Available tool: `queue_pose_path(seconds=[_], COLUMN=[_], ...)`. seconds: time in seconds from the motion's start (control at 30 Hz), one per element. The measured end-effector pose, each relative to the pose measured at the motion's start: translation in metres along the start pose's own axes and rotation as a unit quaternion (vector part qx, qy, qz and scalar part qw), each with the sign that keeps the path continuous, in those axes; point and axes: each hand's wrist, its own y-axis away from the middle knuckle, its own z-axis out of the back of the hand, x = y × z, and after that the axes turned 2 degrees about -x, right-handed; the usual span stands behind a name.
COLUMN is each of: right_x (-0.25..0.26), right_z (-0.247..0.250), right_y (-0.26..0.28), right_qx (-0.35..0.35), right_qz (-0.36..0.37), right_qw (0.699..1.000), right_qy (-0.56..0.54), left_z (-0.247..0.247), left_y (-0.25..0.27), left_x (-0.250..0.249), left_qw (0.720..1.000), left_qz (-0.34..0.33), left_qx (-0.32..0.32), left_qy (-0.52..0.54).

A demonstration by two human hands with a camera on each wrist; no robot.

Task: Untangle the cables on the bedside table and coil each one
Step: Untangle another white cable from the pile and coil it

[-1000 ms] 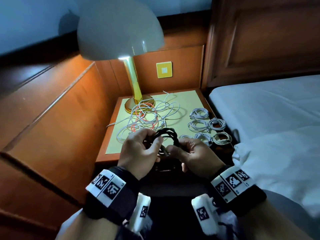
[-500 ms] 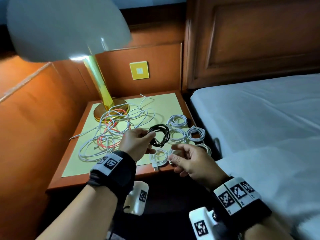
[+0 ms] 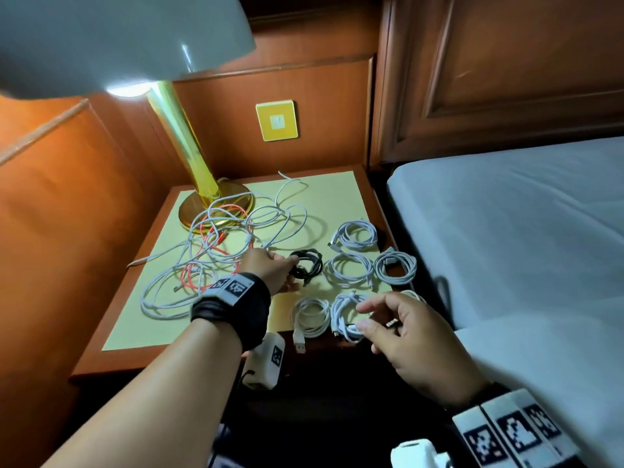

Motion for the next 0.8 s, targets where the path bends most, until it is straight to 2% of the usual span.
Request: queue_pose_path(seconds=[0.1, 0.27, 0.37, 0.5, 0.57, 0.8], right_x=[-0.002, 0.003, 0.005, 0.008, 0.012, 0.053], right_z=[-0.001, 0.001, 0.000, -0.010, -0.016, -0.045], right_y=[0.001, 0.006, 0.005, 0.006, 0.006, 0.000], right_qx=[0.003, 0.015, 0.013, 0.019, 0.027, 0.058], right_qz=[0.002, 0.001, 0.009, 0.008, 0.009, 0.036], right_qw=[1.000, 1.000, 0.999, 0.997, 0.996, 0.994], right_qy=[0.017, 0.024, 0.039, 0.069, 0.081, 0.089], left_z=[0.000, 0.021, 0.041, 0.070, 0.080, 0.115], left_y=[-0.001, 0.002, 0.004, 0.013, 0.017, 0.020], left_x=[0.000, 0.005, 0.010, 0.017, 0.023, 0.030], left_qw=[0.999, 0.979, 0.950, 0.872, 0.843, 0.817], left_qz=[-0.006, -0.076, -0.124, -0.145, -0.134, -0.127], left_qx=[-0.012, 0.006, 0.014, 0.077, 0.107, 0.110], left_qy=[-0.038, -0.189, -0.286, -0.461, -0.509, -0.551])
